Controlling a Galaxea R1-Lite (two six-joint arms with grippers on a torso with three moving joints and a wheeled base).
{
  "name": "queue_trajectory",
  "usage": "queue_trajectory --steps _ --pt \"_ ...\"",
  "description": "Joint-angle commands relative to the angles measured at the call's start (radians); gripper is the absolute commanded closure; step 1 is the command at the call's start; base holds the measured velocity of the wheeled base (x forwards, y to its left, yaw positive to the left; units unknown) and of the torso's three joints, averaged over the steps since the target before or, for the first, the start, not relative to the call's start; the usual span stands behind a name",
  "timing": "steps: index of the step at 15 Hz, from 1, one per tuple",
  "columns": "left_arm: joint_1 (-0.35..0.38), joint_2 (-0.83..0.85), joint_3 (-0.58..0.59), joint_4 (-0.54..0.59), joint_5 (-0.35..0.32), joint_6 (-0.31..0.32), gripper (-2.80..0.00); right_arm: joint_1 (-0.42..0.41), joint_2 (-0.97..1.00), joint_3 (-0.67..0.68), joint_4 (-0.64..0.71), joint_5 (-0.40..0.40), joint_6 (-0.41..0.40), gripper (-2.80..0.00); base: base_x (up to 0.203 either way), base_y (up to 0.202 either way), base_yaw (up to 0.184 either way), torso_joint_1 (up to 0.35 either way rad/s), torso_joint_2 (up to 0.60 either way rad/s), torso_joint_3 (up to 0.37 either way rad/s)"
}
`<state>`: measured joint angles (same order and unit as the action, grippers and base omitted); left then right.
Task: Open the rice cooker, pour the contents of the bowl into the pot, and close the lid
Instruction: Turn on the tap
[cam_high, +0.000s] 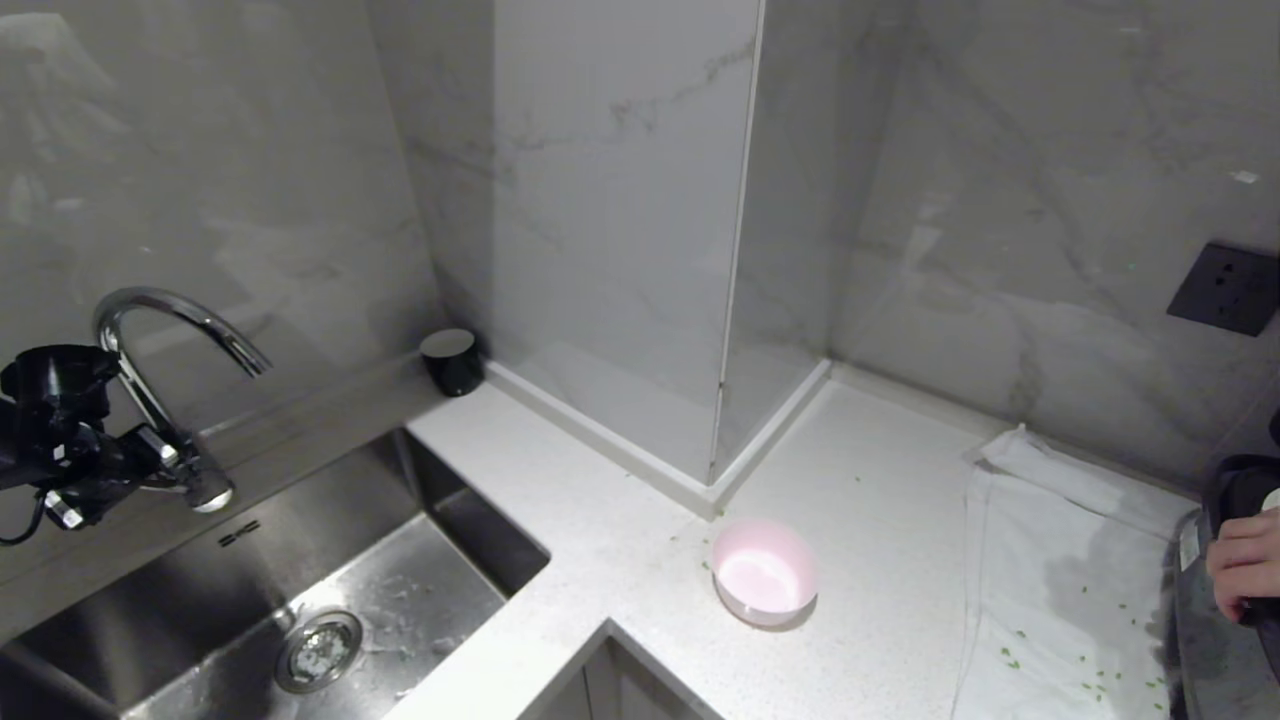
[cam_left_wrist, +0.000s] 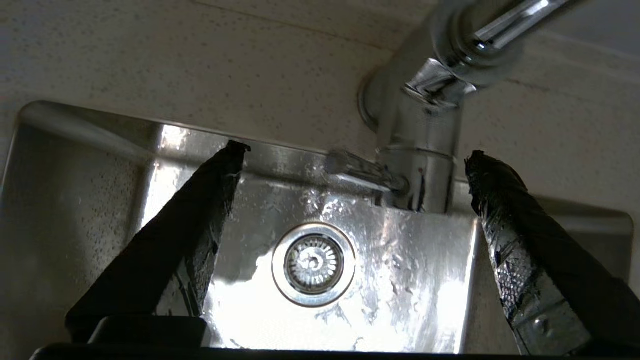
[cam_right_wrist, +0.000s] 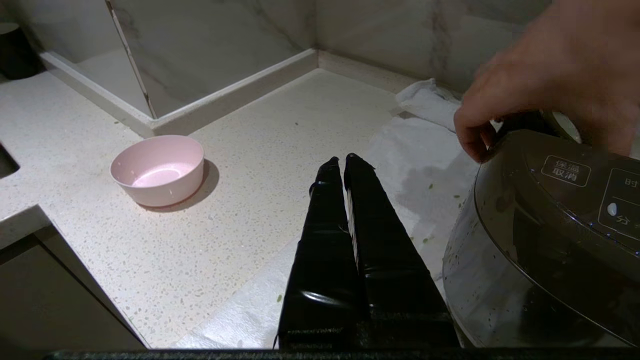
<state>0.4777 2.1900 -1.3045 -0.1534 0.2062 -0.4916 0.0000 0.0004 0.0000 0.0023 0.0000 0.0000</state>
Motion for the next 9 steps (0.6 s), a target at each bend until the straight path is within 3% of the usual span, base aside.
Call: queue_trajectory --steps 1,9 --pt "0.009 0.011 -0.009 -0.002 -0.001 -0.005 -2.80 0.000 0.000 0.002 -0.001 0.000 0.000 0.00 0.000 0.000 0.000 0.000 0.00 0.000" --pt "0.030 0.027 -0.036 -0.002 -0.004 -0.005 -2.80 0.000 0.000 0.002 0.000 0.000 0.000 0.00 0.000 0.000 0.000 0.000 0.00 0.000"
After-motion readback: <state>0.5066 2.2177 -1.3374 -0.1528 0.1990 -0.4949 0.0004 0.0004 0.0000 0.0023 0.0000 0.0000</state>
